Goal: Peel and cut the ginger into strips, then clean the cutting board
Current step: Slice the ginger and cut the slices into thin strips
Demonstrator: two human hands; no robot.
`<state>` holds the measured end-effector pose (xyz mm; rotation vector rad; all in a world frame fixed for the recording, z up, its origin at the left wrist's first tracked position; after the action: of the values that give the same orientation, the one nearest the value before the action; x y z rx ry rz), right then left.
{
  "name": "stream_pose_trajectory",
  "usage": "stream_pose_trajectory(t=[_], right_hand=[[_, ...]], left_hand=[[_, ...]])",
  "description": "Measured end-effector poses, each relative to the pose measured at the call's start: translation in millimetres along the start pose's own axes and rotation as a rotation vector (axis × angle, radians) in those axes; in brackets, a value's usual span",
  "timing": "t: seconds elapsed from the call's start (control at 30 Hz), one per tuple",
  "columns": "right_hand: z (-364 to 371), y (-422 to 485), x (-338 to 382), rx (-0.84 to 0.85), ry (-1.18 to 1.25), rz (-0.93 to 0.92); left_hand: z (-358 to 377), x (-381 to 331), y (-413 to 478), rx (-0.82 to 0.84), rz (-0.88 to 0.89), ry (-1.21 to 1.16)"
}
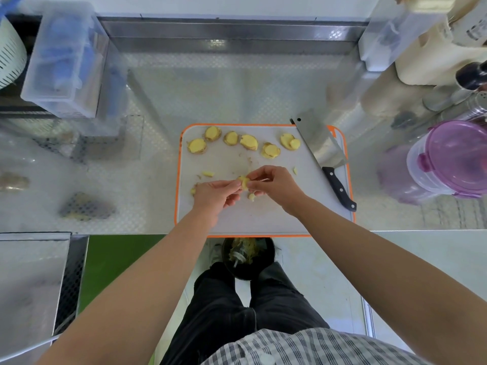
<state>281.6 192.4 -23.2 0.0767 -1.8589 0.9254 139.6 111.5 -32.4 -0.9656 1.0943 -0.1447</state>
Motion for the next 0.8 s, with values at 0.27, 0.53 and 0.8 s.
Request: stream_pose_trajectory(t=[0.27, 0.53, 0.8], right_hand=[[-0.5, -1.4, 1.0, 0.002, 0.057, -0.003], [4.0, 12.4, 12.8, -0.009, 0.017, 0.016], [-5.0, 29.5, 20.1, -0.14, -0.327, 0.0]], left_hand=[[3.1, -6.5, -4.3, 0.096, 0.113, 0.049], [-10.4, -21.8, 13.7, -0.025, 0.202, 0.142], [-5.3, -74.2, 52.2, -0.132, 0.478, 0.889]])
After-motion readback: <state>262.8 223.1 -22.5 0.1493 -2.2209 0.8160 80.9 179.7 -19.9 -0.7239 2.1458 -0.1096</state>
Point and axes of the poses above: each hand's wrist, its own y-axis towards the middle knuckle, its own z-axis out of the palm, x = y × z, the point moved 4 cm from there along y, towards the middle knuckle, and after that the axes turned 7 degrees about -y, right-handed, at the moved point
